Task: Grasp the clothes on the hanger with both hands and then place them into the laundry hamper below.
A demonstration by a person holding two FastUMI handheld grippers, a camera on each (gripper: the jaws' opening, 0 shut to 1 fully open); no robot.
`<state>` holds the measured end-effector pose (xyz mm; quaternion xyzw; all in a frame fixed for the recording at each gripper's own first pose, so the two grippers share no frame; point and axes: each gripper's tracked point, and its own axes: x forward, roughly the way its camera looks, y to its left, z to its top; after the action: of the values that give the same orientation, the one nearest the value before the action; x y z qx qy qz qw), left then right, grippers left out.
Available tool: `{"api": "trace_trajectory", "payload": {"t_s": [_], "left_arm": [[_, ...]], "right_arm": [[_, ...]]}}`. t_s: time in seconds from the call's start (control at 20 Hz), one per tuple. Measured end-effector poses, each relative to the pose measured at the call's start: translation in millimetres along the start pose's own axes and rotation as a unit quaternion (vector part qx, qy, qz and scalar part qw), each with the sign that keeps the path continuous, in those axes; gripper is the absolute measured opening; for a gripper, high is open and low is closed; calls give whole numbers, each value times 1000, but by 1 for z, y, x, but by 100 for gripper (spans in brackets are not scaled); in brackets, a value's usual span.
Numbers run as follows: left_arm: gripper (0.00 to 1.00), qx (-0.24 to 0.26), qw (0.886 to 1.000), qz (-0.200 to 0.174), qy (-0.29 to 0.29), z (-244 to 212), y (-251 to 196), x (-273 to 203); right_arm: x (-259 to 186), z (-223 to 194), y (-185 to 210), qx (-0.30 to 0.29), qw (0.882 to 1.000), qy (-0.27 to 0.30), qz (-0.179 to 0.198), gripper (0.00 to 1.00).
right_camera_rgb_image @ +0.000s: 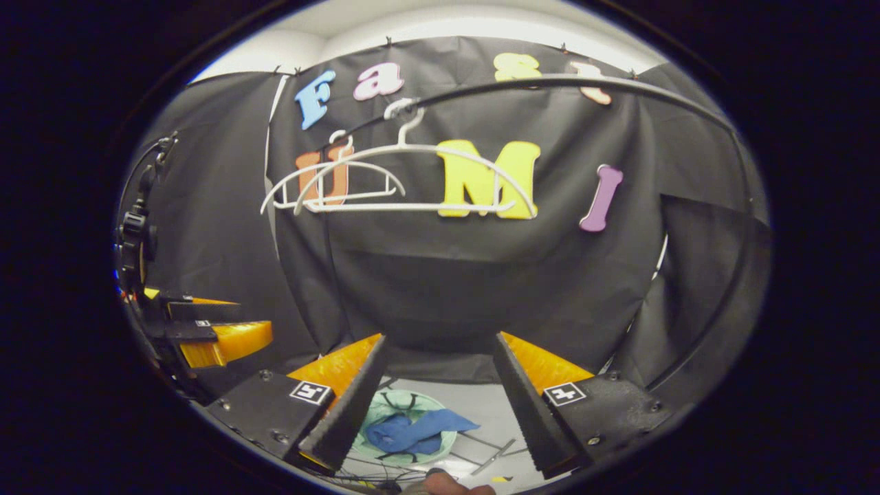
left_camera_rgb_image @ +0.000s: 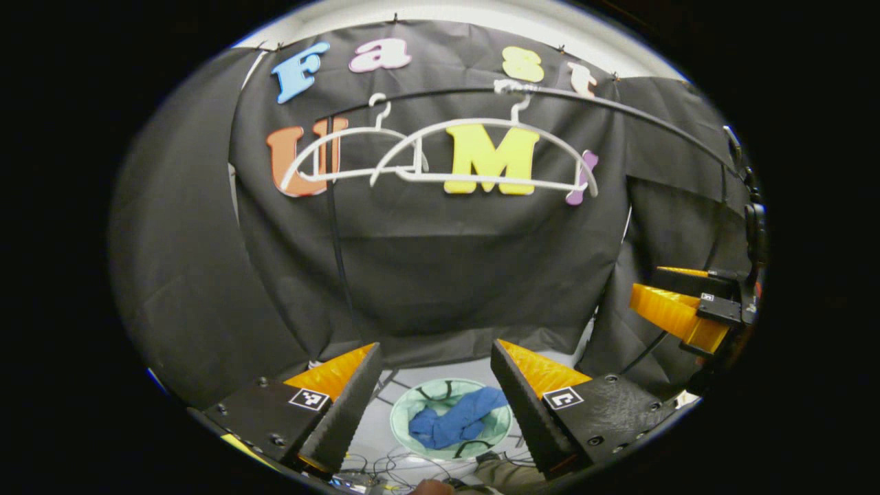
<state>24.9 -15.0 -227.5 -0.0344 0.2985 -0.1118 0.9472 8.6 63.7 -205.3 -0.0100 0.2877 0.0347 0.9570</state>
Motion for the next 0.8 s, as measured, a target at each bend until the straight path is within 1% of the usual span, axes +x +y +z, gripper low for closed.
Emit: {"api": "trace_trajectory", "payload": {"t_s": [0.05, 0.2, 0.25, 0.35, 0.45, 0.6, 0.7, 0.8], "left_arm": [[100, 4, 1000, 0, -17, 11, 0, -9], [100, 19, 997, 5, -74, 42, 4, -37], [97, 22, 995, 6, -92, 54, 3, -46], [98, 24, 991, 4, -132, 79, -1, -65], [99, 33, 985, 5, -172, 102, -6, -86], [100, 52, 971, 13, -234, 132, -21, -123], [100, 56, 962, 15, -267, 147, -35, -145], [99, 52, 956, 16, -288, 154, -50, -164]], "right_arm": [[-9, 8, -2, 1, 1000, -15, -10, 100], [-34, 35, -11, 4, 997, -65, -40, 99], [-43, 46, -15, 7, 996, -78, -49, 100], [-63, 65, -24, 9, 992, -108, -60, 100], [-85, 85, -33, 6, 988, -141, -68, 100], [-119, 111, -49, 2, 979, -190, -71, 100], [-140, 119, -65, 2, 974, -215, -70, 100], [-164, 124, -85, 2, 971, -228, -73, 100]]}}
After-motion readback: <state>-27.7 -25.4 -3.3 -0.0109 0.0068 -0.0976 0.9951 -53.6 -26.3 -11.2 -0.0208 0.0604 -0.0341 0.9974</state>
